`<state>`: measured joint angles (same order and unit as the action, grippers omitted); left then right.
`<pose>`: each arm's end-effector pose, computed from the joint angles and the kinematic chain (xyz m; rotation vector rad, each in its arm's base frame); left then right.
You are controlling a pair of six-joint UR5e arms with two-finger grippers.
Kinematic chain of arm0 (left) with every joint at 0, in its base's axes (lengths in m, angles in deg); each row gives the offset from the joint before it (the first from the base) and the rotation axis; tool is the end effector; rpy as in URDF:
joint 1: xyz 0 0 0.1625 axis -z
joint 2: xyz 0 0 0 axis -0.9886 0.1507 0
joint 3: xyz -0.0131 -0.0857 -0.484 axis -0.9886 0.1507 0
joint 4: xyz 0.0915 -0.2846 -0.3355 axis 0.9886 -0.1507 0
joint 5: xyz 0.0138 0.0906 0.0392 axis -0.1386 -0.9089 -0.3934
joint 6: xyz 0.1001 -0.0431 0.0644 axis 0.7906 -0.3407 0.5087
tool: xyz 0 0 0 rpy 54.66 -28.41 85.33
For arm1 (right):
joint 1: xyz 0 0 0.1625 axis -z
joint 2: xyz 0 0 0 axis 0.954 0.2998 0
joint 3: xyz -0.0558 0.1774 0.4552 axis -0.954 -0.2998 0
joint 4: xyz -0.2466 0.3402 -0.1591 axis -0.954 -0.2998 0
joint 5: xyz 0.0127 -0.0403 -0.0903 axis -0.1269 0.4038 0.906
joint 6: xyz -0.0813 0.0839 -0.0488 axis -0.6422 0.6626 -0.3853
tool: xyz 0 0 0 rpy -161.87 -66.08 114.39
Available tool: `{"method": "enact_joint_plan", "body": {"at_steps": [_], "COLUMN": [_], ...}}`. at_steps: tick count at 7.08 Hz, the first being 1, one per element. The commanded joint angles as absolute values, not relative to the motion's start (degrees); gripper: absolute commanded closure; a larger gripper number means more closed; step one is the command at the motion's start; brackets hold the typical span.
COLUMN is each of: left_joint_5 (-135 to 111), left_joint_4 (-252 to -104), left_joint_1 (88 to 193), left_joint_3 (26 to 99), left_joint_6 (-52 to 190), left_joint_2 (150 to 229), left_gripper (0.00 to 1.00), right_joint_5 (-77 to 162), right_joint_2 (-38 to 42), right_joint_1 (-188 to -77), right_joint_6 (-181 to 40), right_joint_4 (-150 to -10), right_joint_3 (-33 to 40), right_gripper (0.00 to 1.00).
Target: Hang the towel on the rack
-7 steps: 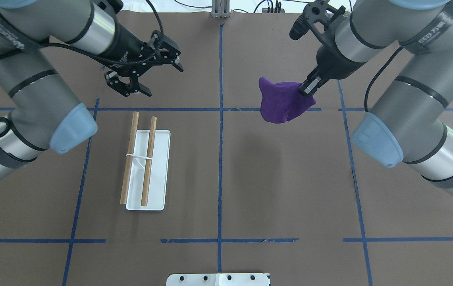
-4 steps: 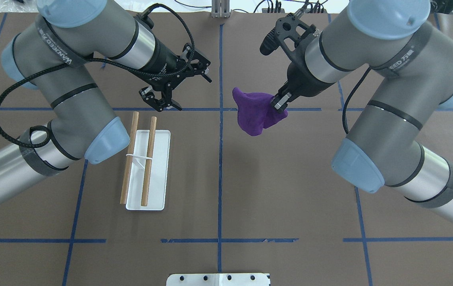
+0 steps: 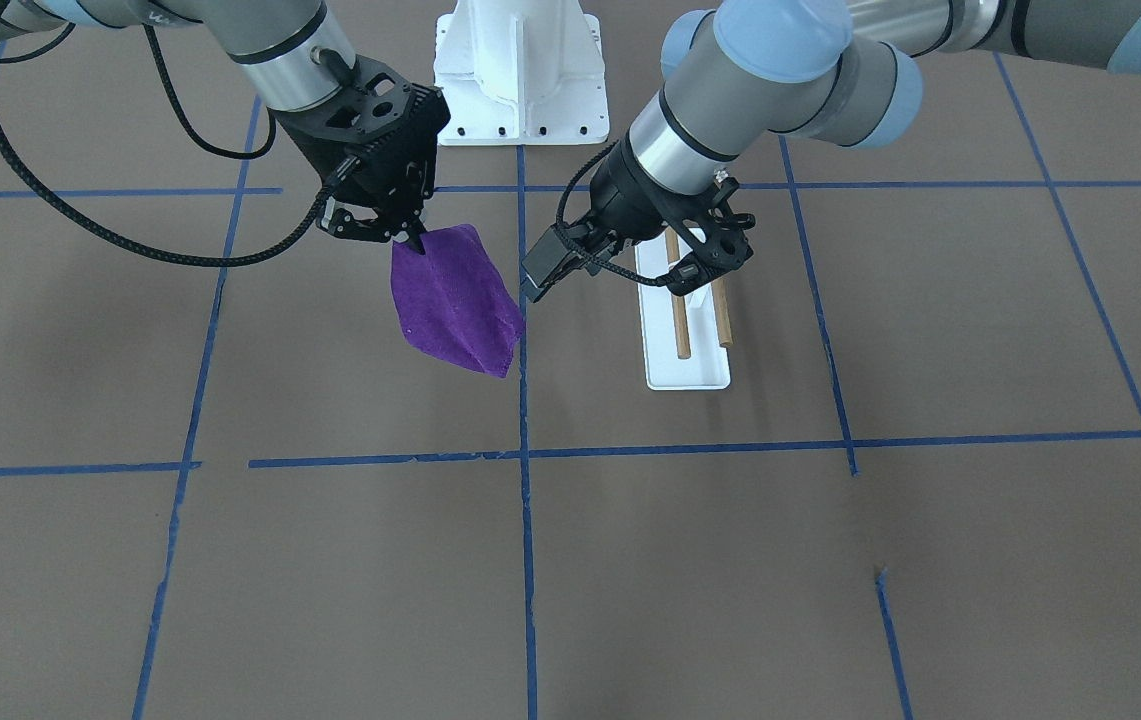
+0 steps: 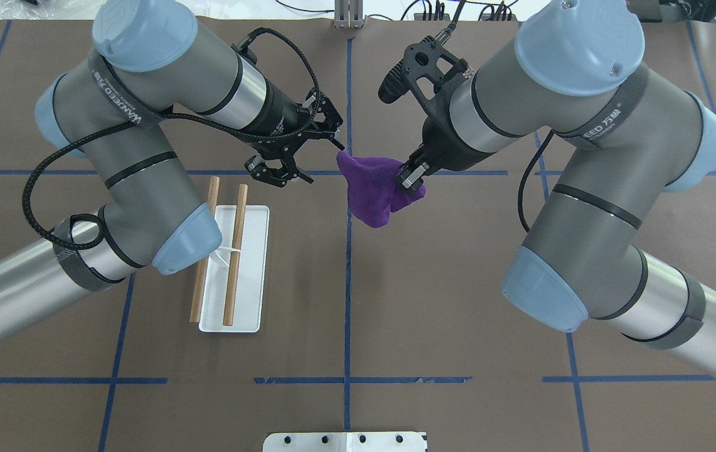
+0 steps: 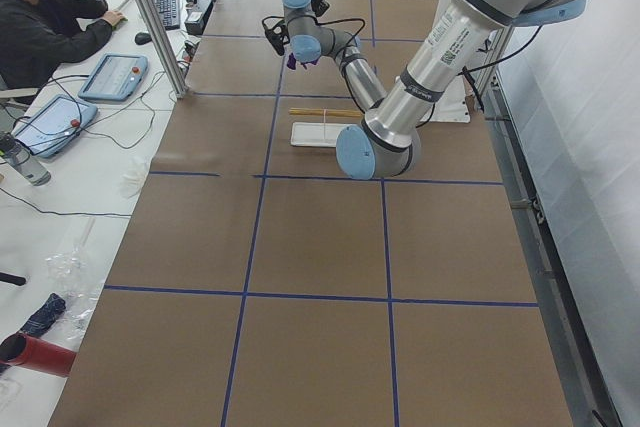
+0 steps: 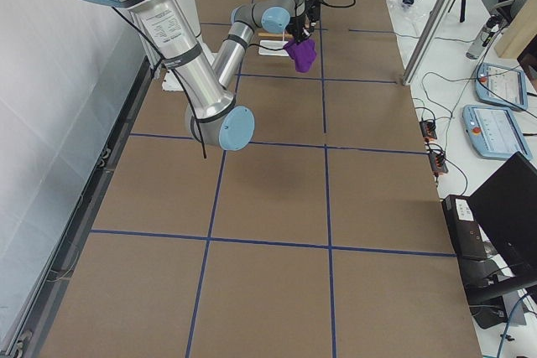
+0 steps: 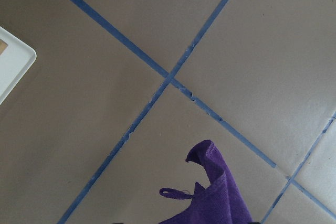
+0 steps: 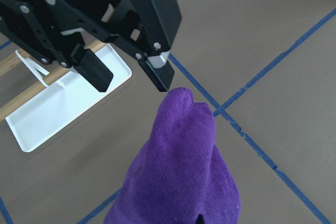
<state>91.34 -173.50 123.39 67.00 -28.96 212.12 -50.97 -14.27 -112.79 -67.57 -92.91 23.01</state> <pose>0.5174 -0.5488 0.1520 -0.3303 1.2598 -0.5995 -0.4553 -0.4858 0.1616 0.6129 -0.9435 -0.7147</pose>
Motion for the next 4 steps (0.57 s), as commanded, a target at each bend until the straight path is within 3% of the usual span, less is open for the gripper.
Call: {"method": "enact_joint_plan", "body": {"at_steps": [1,4], "left_joint_5": [91.3,91.3], "left_joint_4": [-174.9,-176.4], "left_joint_1": [123.3,123.0], "left_joint_3": [66.4,65.5], "left_joint_6": [-29.2,-29.1], "left_joint_2": [212.0,211.9], "left_gripper": [0.30,0.31], "right_joint_5": [-51.0,-51.0], "right_joint_2": [-15.3,-15.9], "right_joint_1": [-112.5,-112.1], "right_joint_6": [-67.0,-65.7], "right_joint_4": [-92.7,-92.7], "right_joint_3": [23.1,23.4], "right_gripper": [1.00,1.00]}}
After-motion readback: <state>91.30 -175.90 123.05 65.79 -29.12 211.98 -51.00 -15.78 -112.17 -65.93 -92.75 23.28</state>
